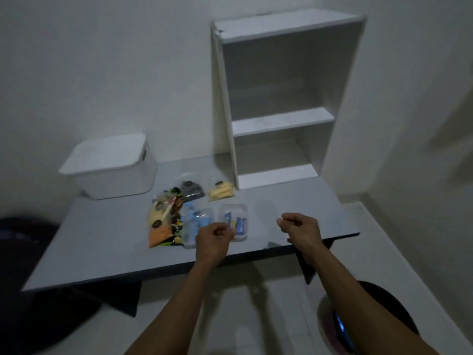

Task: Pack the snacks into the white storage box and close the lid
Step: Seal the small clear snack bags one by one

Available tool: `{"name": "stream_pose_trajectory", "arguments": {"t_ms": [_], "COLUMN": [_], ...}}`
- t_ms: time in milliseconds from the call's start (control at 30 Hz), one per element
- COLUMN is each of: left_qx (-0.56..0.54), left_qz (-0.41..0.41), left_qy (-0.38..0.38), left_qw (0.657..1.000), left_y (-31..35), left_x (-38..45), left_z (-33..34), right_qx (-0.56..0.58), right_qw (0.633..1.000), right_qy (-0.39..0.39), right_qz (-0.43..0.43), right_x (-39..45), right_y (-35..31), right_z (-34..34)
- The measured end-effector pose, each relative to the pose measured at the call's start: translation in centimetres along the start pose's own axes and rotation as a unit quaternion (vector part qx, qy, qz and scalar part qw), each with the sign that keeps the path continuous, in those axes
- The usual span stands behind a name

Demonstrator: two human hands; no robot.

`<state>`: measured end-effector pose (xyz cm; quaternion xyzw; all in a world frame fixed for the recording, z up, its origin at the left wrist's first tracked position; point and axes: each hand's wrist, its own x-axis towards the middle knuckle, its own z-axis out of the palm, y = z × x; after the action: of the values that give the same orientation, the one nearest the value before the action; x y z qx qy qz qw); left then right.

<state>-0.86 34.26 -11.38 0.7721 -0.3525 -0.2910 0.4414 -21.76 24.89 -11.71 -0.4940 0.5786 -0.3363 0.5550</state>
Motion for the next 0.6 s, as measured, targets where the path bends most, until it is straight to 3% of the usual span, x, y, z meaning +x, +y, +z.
{"name": "stream_pose_trajectory", "arguments": {"t_ms": [267, 600], "left_qx": [-0.003, -0.017], "left_qz": [-0.084, -0.145], "left_qy": [0.077, 0.155], "left_qw": [0.993, 0.977], "left_y": [-7.4, -10.7], "left_x": [0.4, 7.4], "left_z": [-10.7, -16.2], "right_qx": [-0.036, -0.085], "right_qw": [0.995, 0.979], "right_qy": [-0.088, -0.185], "right_qz": [-0.005, -0.017], "right_x": [-3.8, 3.2], "right_y": [0.1, -3.5], "right_z": [12.9, 26.3]}}
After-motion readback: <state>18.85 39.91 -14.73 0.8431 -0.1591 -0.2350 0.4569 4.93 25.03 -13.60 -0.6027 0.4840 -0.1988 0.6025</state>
